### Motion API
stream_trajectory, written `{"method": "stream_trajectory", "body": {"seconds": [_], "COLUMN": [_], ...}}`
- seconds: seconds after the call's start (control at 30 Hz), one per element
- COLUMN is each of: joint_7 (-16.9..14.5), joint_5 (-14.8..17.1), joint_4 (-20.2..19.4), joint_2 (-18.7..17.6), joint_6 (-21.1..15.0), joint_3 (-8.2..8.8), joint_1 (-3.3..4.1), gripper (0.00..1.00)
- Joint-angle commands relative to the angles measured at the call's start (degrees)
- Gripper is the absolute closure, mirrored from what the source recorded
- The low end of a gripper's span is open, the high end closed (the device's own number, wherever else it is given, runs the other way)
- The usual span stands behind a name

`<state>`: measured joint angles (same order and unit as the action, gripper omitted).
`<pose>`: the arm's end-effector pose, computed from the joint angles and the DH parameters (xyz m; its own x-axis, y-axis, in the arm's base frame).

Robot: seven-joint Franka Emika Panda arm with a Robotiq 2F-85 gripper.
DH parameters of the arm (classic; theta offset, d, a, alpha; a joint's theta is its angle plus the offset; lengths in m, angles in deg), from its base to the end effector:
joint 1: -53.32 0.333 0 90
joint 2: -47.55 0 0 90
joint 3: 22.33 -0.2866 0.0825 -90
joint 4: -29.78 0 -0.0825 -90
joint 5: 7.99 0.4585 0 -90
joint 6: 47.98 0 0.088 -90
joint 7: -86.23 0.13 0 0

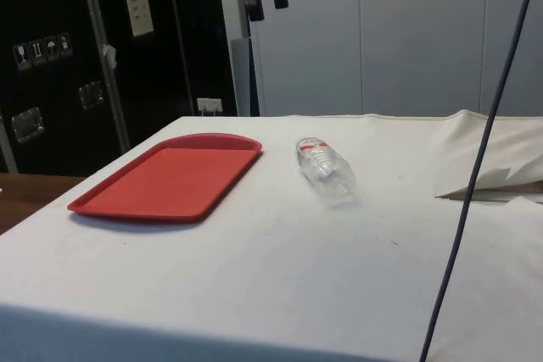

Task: Place the bottle upright on the tray.

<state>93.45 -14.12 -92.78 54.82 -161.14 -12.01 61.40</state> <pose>0.5780 -0.0318 0.3723 0.9923 -0.1201 -0.0307 -0.1174 -0.9900 0.0784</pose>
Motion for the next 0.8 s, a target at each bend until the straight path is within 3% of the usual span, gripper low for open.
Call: {"method": "stream_trajectory", "body": {"seconds": [0.0, 0.47, 0.7, 0.77], "joint_7": [0.8, 3.8, 6.1, 5.8], "joint_5": [-0.6, -0.8, -1.4, -0.9], "joint_4": [-0.3, -0.9, -1.5, -1.3], "joint_2": [-0.1, -0.8, -1.4, -1.5], "joint_6": [-1.0, -1.9, -3.6, -2.9], "joint_3": [0.06, 0.11, 0.40, 0.40], "joint_1": [-0.11, -0.74, -1.49, -1.38], "gripper": [0.00, 0.00, 0.00, 0.00]}}
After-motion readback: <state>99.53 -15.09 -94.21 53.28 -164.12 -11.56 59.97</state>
